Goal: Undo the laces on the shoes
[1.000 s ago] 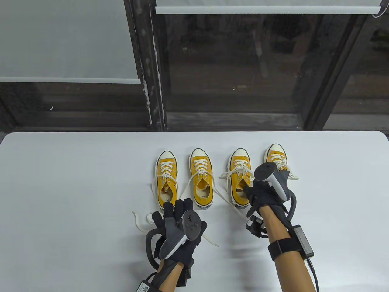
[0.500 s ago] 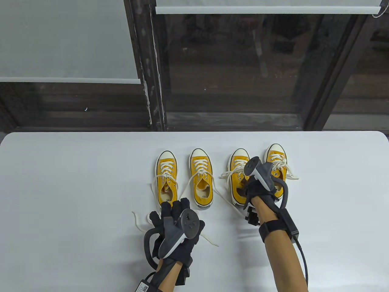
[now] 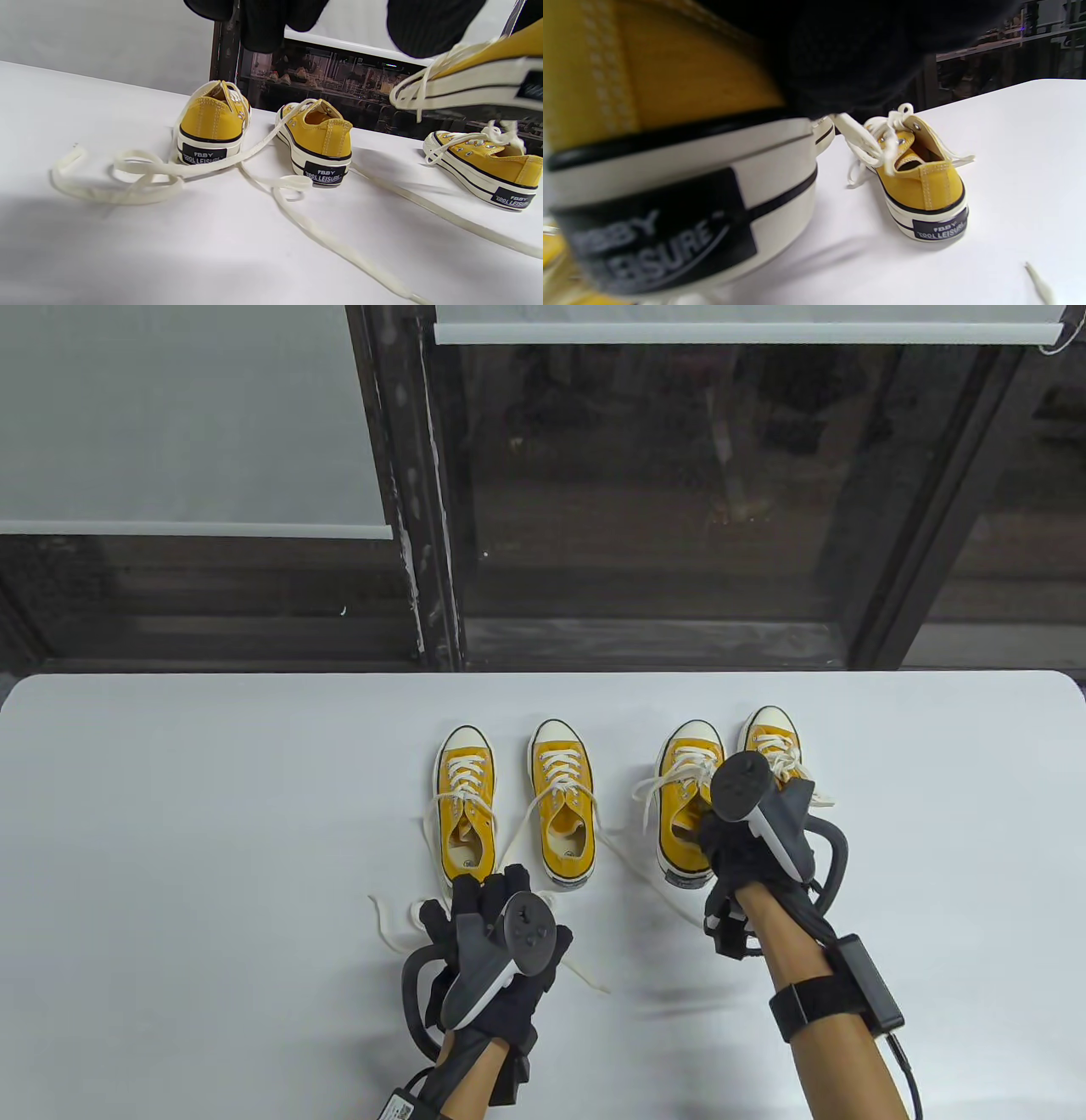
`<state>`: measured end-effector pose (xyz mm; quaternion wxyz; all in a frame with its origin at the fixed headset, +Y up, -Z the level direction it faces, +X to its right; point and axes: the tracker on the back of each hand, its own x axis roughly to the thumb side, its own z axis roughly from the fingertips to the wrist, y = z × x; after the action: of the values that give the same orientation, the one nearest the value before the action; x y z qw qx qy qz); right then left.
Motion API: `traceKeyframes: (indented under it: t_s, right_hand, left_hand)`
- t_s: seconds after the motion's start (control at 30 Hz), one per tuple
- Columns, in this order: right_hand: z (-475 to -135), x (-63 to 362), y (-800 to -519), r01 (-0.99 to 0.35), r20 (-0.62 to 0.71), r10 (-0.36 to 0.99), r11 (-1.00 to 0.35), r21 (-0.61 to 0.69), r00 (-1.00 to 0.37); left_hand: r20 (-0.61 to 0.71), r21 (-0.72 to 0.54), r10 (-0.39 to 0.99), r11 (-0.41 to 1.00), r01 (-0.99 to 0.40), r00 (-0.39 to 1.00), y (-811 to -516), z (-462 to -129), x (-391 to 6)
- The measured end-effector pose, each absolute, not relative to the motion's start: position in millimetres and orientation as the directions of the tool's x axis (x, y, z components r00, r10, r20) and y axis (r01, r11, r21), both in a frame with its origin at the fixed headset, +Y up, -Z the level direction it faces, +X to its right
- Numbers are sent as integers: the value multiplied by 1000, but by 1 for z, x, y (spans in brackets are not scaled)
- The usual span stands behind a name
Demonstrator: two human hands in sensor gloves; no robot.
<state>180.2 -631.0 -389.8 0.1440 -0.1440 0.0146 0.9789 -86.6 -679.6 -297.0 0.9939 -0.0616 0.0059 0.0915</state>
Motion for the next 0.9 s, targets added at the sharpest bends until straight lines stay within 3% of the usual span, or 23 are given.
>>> traceKeyframes:
  t_s: [0.17,0.4,0.7,0.9]
  right_hand:
    - [-348,178,-625,-325,-227,315,-946,9,-922]
    - [-300,170,-665,-334,-168,315,-937,98,-934]
    - [-287,162,-716,-217,-129,195,-957,191,-972]
    - [-294,175,-720,-330,-186,276,-842,427,-943]
  left_hand:
    - [-24,-135,190,972,-192,981,-681,-297,-87]
    - [-15,-136,193,972,-193,981,-680,-296,-86]
    - [-16,-155,202,967,-202,979,-682,-297,-86]
    - [-4,-186,209,961,-206,978,-684,-297,-84]
